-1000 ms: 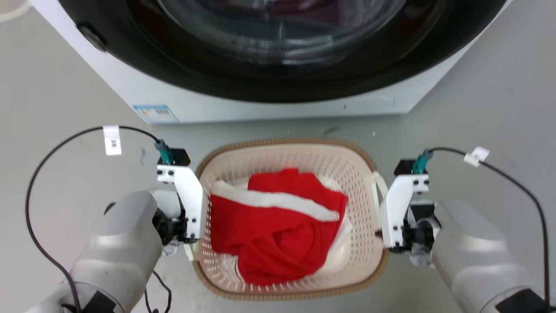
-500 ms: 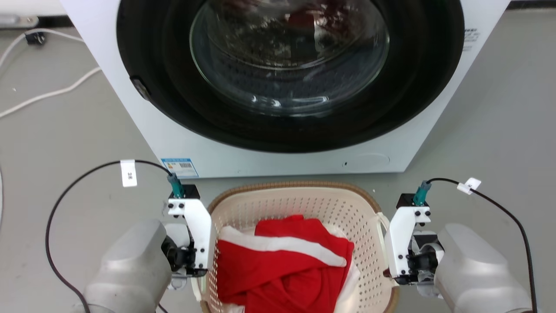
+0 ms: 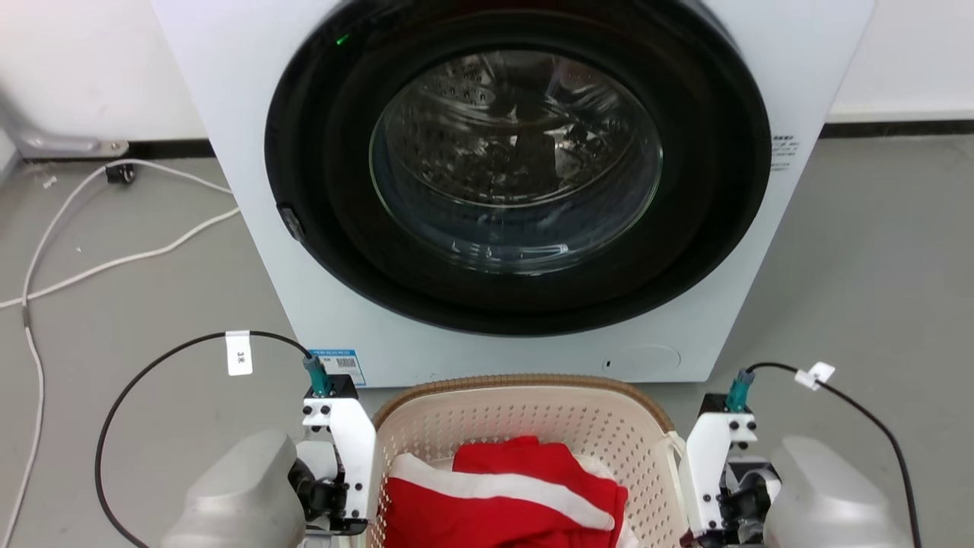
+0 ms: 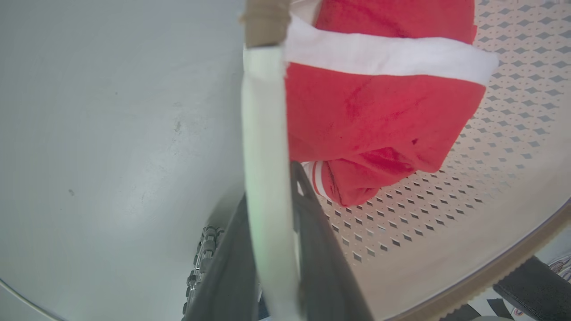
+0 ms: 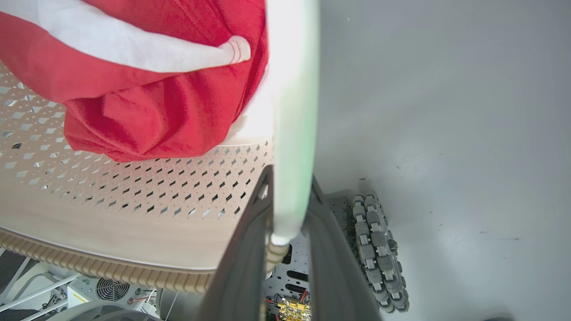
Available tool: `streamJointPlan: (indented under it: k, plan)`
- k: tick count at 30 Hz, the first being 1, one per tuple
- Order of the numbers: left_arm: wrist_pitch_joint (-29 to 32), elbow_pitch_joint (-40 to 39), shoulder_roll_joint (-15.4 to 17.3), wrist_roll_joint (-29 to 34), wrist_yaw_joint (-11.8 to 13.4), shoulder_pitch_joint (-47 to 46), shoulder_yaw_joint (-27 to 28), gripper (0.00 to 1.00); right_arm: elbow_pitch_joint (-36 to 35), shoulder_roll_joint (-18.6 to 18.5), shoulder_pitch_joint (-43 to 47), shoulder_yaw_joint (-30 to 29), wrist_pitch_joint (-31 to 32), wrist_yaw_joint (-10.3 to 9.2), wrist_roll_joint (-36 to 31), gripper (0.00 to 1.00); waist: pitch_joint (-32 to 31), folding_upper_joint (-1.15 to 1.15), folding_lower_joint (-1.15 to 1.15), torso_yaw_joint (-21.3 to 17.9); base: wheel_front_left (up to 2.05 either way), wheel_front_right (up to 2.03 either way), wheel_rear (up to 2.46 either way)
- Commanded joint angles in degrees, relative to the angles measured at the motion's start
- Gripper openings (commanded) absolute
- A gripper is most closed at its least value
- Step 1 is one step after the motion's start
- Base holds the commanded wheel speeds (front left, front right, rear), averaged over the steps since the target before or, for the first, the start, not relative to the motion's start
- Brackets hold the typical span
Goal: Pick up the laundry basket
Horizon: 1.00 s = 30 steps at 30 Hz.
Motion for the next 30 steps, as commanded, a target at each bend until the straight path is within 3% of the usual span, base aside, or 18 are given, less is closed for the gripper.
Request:
streamJointPlan:
  k: [1, 10, 30]
  plan:
    - [-0.12, 0.44, 1.62, -0.13, 0.08, 1.13, -0.18, 0.0, 0.36, -1.66, 2.01, -0.58, 0.88, -0.16, -1.04, 0.0, -1.44, 0.0, 0.01, -0.21, 0.0, 0.0, 0.0]
    - [-0.72, 0.58, 1.46, -0.9, 0.1, 3.55, -1.07, 0.0, 0.36, -1.21, 4.92, -3.34, 2.79, -0.17, -3.83, 0.0, -4.02, 0.0, 0.01, -1.04, 0.0, 0.0, 0.0]
    - [-2.3, 0.78, 0.95, -2.11, 0.09, 3.54, -2.17, 0.0, 0.3, -0.3, 2.59, -7.28, 4.66, -0.16, -8.97, 0.0, -4.13, 0.0, 0.01, -1.2, 0.0, 0.0, 0.0]
